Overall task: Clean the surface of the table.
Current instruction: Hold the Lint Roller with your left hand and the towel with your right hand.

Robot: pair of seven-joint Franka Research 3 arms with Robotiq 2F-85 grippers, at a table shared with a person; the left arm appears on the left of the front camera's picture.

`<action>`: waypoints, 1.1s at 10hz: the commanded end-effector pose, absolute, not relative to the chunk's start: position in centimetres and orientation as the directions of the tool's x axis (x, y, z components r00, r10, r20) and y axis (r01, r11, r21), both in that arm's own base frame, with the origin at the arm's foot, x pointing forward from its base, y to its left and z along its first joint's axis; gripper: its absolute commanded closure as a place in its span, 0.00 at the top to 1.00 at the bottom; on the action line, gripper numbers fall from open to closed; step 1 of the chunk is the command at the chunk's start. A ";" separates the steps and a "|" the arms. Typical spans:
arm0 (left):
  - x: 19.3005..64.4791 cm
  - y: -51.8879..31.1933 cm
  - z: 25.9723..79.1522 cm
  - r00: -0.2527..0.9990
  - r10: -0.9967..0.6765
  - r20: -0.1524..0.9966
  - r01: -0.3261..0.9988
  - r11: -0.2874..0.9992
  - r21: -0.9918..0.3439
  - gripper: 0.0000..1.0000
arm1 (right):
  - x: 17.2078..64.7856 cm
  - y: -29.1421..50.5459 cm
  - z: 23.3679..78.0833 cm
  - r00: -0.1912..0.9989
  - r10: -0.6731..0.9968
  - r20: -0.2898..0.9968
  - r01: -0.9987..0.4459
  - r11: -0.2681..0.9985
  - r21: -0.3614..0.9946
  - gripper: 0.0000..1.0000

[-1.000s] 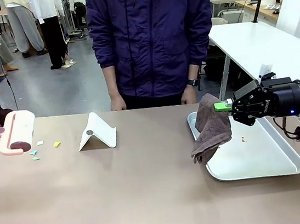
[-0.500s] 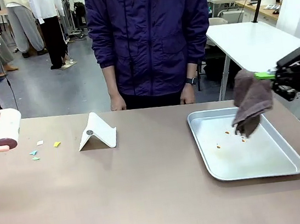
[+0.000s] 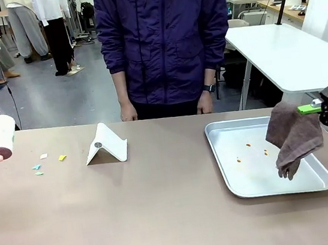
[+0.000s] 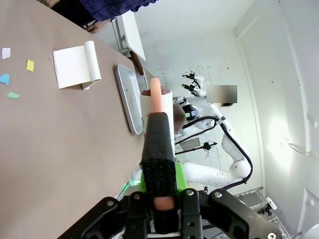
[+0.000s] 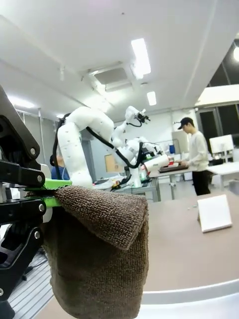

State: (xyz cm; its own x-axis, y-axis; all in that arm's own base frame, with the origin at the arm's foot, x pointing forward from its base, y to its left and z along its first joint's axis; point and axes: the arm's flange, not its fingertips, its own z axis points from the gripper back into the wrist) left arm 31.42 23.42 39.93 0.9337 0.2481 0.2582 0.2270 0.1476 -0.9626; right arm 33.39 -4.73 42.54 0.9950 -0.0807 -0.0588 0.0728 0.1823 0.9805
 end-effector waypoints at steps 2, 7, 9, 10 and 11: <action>31.4 23.4 39.9 0.934 0.248 0.258 0.227 0.148 -0.963 0.22 | 33.4 -4.2 42.5 0.995 -0.063 -0.072 0.083 0.194 0.977 0.06; 31.4 23.4 39.9 0.934 0.248 0.258 0.227 0.148 -0.963 0.22 | 33.4 -4.2 42.5 0.995 -0.063 -0.072 0.083 0.194 0.977 0.06; 31.4 23.4 39.9 0.934 0.248 0.258 0.227 0.148 -0.963 0.22 | 33.4 -4.2 42.5 0.995 -0.063 -0.072 0.083 0.194 0.977 0.06; 31.4 23.4 39.9 0.934 0.248 0.258 0.227 0.148 -0.963 0.22 | 33.4 -4.2 42.5 0.995 -0.063 -0.072 0.083 0.194 0.977 0.06; 31.4 23.4 39.9 0.934 0.248 0.258 0.227 0.148 -0.963 0.22 | 33.4 -4.2 42.5 0.995 -0.063 -0.072 0.083 0.194 0.977 0.06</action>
